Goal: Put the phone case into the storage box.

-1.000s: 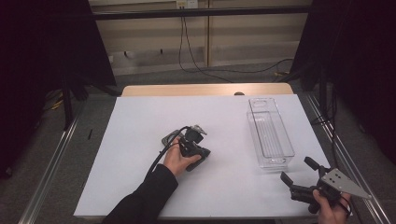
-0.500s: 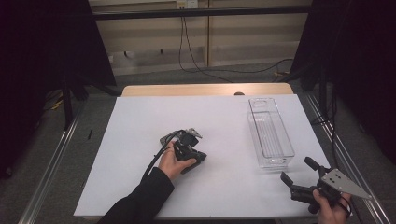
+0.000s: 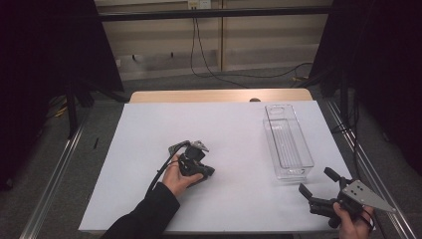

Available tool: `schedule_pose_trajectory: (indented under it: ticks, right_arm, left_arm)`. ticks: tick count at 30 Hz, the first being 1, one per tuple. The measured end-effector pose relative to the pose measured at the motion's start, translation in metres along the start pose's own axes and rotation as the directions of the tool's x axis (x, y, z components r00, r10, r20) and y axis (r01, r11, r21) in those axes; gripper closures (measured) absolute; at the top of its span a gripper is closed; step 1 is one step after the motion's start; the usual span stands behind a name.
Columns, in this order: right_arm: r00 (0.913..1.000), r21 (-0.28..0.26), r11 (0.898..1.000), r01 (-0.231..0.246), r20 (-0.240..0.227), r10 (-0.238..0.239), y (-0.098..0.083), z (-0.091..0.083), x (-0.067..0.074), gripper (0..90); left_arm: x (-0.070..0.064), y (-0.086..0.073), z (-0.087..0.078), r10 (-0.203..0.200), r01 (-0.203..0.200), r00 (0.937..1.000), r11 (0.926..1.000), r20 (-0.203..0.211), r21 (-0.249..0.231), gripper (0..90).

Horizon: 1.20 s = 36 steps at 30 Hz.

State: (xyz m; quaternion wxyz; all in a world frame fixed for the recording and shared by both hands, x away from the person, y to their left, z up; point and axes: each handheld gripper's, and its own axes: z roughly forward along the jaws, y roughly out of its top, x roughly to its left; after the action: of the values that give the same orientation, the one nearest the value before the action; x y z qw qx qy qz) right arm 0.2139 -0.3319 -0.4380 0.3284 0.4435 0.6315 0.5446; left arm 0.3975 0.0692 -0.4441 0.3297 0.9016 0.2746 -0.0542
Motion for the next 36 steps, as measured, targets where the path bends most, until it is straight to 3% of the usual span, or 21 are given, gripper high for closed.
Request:
schedule_pose_trajectory:
  ticks: [14, 36]
  right_arm:
    - [1.0, 0.002, 1.0, 0.001, -0.001, -0.001, 0.0, 0.0, 0.0, 0.0]
    - [1.0, -0.004, 1.0, -0.001, -0.006, 0.001, 0.001, 0.0, 0.001, 0.0]
  left_arm:
    - [-0.001, -0.024, -0.019, -0.001, 0.001, 0.9999, 1.0, -0.015, 0.0, 90.0]
    - [-0.001, -0.047, -0.038, -0.021, 0.021, 0.9991, 0.9998, -0.037, 0.001, 90.0]
